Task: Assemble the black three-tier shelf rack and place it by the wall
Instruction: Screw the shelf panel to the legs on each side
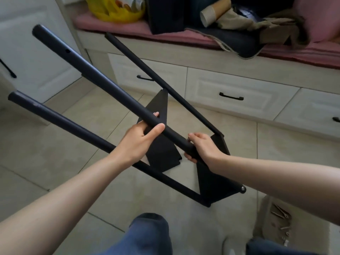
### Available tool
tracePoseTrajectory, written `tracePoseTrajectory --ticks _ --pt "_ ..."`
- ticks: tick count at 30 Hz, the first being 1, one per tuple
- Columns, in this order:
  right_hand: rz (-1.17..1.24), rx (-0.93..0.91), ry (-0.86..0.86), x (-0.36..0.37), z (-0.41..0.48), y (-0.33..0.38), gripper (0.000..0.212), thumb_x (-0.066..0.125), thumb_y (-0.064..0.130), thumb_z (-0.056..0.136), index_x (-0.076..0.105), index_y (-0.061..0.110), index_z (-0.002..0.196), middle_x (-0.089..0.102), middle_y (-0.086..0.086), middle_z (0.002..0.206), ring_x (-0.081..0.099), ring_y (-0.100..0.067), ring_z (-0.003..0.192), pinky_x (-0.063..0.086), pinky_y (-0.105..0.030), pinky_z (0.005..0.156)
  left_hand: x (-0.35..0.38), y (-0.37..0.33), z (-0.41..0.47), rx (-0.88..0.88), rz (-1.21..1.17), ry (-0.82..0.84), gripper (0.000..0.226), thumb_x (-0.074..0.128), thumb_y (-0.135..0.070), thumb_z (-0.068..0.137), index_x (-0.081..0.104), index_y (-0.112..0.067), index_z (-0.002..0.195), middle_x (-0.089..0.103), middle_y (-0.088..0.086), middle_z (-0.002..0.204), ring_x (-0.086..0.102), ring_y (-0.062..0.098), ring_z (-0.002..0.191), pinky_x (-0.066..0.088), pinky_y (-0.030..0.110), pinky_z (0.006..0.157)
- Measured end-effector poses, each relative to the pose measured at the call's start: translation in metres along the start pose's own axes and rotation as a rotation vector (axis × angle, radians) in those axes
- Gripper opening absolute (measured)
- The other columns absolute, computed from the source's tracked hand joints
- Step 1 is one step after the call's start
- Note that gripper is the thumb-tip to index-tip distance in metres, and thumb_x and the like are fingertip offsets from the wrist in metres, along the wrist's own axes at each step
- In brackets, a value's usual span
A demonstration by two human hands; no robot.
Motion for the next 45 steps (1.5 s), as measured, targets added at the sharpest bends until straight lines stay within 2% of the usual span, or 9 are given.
tracePoseTrajectory --ticks 3,6,9,17,23,26,32,35,45 --pt "-0.057 -0.023 -0.044 0.003 0.002 -0.003 0.03 0.034 0.031 0.108 0.05 0.01 0.094 0.058 -0.01 0.063 0.054 -0.015 0.045 0.04 -0.025 0.043 -0.003 0.018 -0.006 -0.006 -0.032 -0.034 0.079 0.046 -0.069 0.085 0.034 -0.036 0.156 0.049 -0.018 0.145 0.043 0.0 0.135 0.031 0.014 0.104" --pt "-0.15 -0.06 -0.09 -0.001 0.003 -0.012 0.03 0.035 0.034 0.108 0.052 0.011 0.101 0.062 -0.014 0.065 0.054 -0.017 0.047 0.043 -0.031 0.049 0.009 0.037 -0.011 0.003 -0.08 -0.025 0.078 0.049 -0.067 0.085 0.032 -0.038 0.155 0.041 -0.036 0.138 0.041 -0.026 0.116 0.031 -0.008 0.084" --pt "-0.217 -0.107 -0.144 -0.013 0.005 -0.027 0.027 0.036 0.036 0.107 0.052 0.016 0.098 0.063 -0.012 0.061 0.055 -0.02 0.049 0.044 -0.036 0.054 0.031 0.055 -0.014 0.006 -0.164 -0.018 0.063 0.053 -0.062 0.088 0.031 -0.053 0.146 0.035 -0.046 0.133 0.034 -0.038 0.113 0.029 -0.011 0.083" --pt "-0.346 -0.229 -0.22 -0.04 0.018 -0.055 0.024 0.038 0.034 0.105 0.052 0.022 0.091 0.063 -0.01 0.06 0.06 -0.024 0.054 0.052 -0.057 0.066 0.086 0.095 -0.007 -0.03 -0.282 -0.02 0.053 0.057 -0.055 0.094 0.028 -0.065 0.136 0.03 -0.053 0.142 0.027 -0.024 0.136 0.028 -0.003 0.1" --pt "-0.437 -0.283 -0.242 -0.044 0.029 -0.067 0.023 0.037 0.039 0.104 0.05 0.029 0.089 0.066 -0.001 0.062 0.06 -0.016 0.056 0.051 -0.058 0.073 0.104 0.13 -0.005 -0.082 -0.333 -0.061 0.058 0.055 -0.058 0.094 0.029 -0.056 0.145 0.04 -0.021 0.157 0.036 -0.001 0.144 0.031 0.02 0.118" --pt "-0.479 -0.272 -0.243 -0.041 0.033 -0.07 0.025 0.034 0.044 0.099 0.05 0.028 0.089 0.066 0.001 0.061 0.06 -0.014 0.058 0.051 -0.057 0.072 0.108 0.141 -0.01 -0.145 -0.393 -0.1 0.064 0.056 -0.058 0.086 0.033 -0.049 0.145 0.048 -0.01 0.153 0.044 0.0 0.139 0.036 0.012 0.111" --pt "-0.573 -0.262 -0.235 -0.039 0.034 -0.082 0.023 0.037 0.038 0.103 0.051 0.028 0.087 0.066 0.002 0.06 0.061 -0.008 0.059 0.051 -0.058 0.075 0.115 0.158 -0.031 -0.242 -0.534 -0.247 0.06 0.063 -0.045 0.082 0.052 -0.031 0.139 0.067 -0.009 0.132 0.059 -0.006 0.12 0.044 0.006 0.094" --pt "-0.615 -0.274 -0.243 -0.042 0.031 -0.087 0.023 0.04 0.035 0.104 0.054 0.026 0.088 0.065 0.005 0.062 0.062 -0.009 0.063 0.05 -0.057 0.076 0.115 0.165 -0.046 -0.298 -0.53 -0.326 0.035 0.071 -0.043 0.075 0.071 -0.035 0.108 0.077 -0.012 0.107 0.07 0.004 0.106 0.051 0.011 0.088" --pt "-0.729 -0.286 -0.214 -0.041 0.029 -0.108 0.028 0.031 0.051 0.094 0.049 0.032 0.084 0.064 0.018 0.062 0.061 -0.003 0.068 0.034 -0.035 0.066 0.11 0.168 -0.072 -0.45 -0.246 -0.264 0.033 0.067 -0.06 0.069 0.078 -0.029 0.072 0.067 -0.018 0.054 0.063 -0.008 0.058 0.043 0.005 0.058"
Point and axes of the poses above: each hand's wrist, its own z-axis towards the middle knuckle, its own x-axis out of the palm, y = z × x, the point moved 10 cm from there along z, towards the middle knuckle
